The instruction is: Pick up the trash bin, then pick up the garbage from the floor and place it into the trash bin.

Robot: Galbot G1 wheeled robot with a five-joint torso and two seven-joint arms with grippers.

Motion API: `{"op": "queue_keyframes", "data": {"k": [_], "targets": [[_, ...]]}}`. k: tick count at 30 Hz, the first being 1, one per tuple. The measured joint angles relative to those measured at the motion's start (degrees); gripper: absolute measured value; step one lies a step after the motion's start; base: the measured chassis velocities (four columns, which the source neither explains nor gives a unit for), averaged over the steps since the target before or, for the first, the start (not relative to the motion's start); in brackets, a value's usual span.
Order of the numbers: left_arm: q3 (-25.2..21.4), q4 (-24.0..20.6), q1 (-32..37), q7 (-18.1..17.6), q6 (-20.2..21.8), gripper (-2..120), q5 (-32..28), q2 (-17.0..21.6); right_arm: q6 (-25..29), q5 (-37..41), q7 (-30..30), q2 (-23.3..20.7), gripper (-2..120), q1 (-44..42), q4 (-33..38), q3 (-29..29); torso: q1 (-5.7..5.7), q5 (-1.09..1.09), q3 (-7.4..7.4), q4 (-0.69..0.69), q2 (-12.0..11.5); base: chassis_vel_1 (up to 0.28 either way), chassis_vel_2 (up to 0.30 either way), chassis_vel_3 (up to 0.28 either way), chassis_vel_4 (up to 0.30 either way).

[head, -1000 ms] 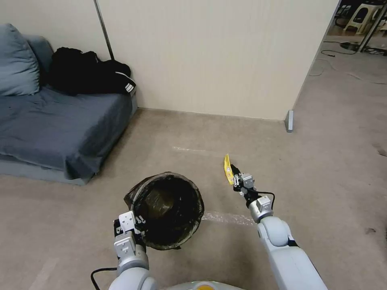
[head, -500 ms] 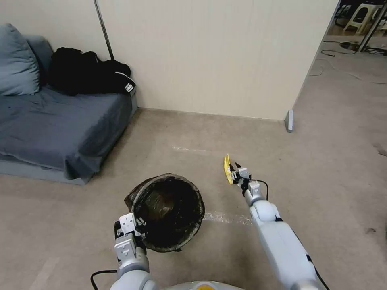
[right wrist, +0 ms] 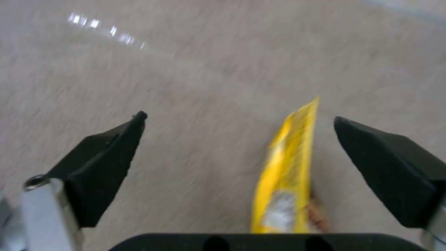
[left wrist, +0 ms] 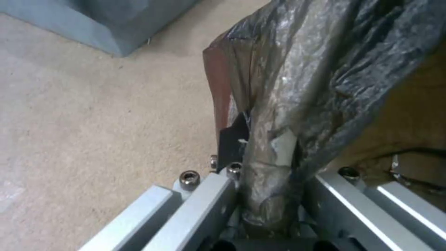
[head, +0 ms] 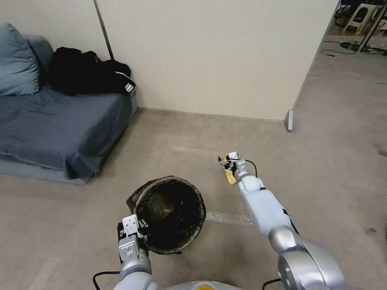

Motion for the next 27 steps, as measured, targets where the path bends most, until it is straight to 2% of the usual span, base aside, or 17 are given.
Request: {"op": "queue_keyframes", "data": {"k": [3, 15, 20, 27], "targets": [[0.3, 0.2, 0.5, 0.1, -0.1, 0, 0.9, 0.0, -2.1, 0.1, -0.2, 0.9, 100, 1.8, -4.0, 0.5, 0.00, 0.00, 0.00, -0.02, 0.0, 0.000, 0.000, 0.000, 0.000], [0.9, 0.3, 2.6, 0.5, -1.4, 0, 3.3, 0.0, -11.5, 2.4, 4.7, 0.4, 100, 3.4, -8.0, 2.0, 0.00, 0.04, 0.00, -0.02, 0.0, 0.000, 0.000, 0.000, 0.000], [1.3, 0.1, 3.4, 0.6, -1.8, 0, 3.8, 0.0, -11.9, 3.9, 4.9, -0.1, 100, 2.7, -8.4, 2.3, 0.00, 0.08, 0.00, -0.03, 0.0, 0.000, 0.000, 0.000, 0.000], [1.8, -0.4, 4.7, 0.7, -2.5, 0, 4.9, 0.0, -12.1, 5.7, 4.4, -0.9, 100, 2.5, -8.6, 2.7, 0.00, -0.01, 0.00, -0.02, 0.0, 0.000, 0.000, 0.000, 0.000]]}}
